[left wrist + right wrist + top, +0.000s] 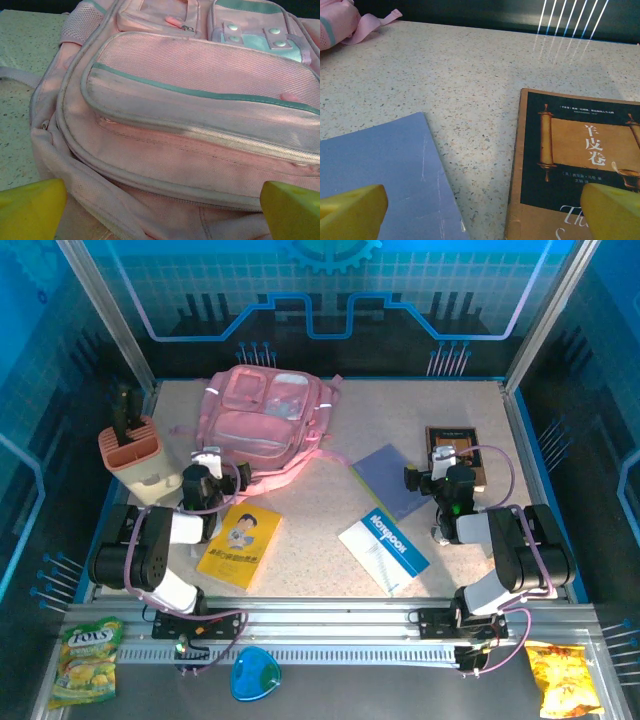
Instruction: Pack the student bag
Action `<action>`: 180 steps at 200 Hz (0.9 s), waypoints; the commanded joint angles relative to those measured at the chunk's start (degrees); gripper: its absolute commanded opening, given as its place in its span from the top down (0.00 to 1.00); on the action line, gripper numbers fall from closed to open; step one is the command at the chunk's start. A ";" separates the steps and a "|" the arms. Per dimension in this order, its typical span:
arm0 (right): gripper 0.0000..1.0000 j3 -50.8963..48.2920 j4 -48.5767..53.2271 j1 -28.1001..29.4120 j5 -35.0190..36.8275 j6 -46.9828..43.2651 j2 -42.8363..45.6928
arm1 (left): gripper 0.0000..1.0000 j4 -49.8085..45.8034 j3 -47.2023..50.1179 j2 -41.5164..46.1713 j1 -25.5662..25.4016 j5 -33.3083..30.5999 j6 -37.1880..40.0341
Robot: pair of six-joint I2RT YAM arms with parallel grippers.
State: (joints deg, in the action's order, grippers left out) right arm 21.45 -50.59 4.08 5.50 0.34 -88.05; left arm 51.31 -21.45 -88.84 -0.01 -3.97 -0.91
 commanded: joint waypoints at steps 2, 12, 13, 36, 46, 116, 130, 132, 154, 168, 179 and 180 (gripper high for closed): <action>0.00 1.22 -0.83 -0.12 -0.57 -0.78 -0.28 | 0.01 1.25 -0.78 -0.30 0.02 1.33 1.00; 0.00 1.23 -0.83 -0.17 -0.58 -0.78 -0.28 | 0.01 1.33 -0.75 -0.28 0.01 1.36 1.01; 0.00 1.23 -0.83 -0.15 -0.62 -0.73 -0.28 | 0.01 1.29 -0.77 -0.28 0.01 1.39 1.00; 0.00 1.23 -0.83 -0.15 -0.58 -0.77 -0.28 | 0.01 1.25 -0.72 -0.28 0.03 1.34 1.00; 0.00 1.24 -0.78 -0.17 -0.62 -0.73 -0.28 | 0.01 1.33 -0.77 -0.29 0.02 1.34 1.05; 0.00 1.38 -0.64 -0.29 -0.67 -0.72 -0.35 | 0.01 1.24 -0.74 -0.29 0.01 1.37 1.01; 0.00 1.36 -0.65 -0.30 -0.67 -0.67 -0.28 | 0.01 1.16 -0.78 -0.28 0.05 1.39 1.04; 0.00 1.39 -0.61 -0.25 -0.66 -0.62 -0.32 | 0.01 1.18 -0.74 -0.28 0.02 1.34 1.01; 0.00 1.22 -0.83 -0.30 -0.68 -0.77 -0.29 | 0.01 1.25 -0.75 -0.28 0.01 1.36 1.00; 0.00 0.61 -1.87 -0.09 -0.59 -0.90 -0.28 | 0.01 1.39 -0.69 -0.28 0.01 1.33 1.00; 0.00 -0.53 -3.91 0.06 -0.71 -1.43 0.25 | 0.01 2.17 -0.18 -0.14 0.01 1.30 1.09; 0.00 -0.62 -4.04 0.10 -0.69 -1.45 0.38 | 0.01 2.32 -0.13 -0.12 0.01 1.27 1.13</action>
State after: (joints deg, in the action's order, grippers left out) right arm 21.50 -50.68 4.08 5.50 0.30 -88.05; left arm 51.33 -21.45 -88.84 -0.01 -3.97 -0.91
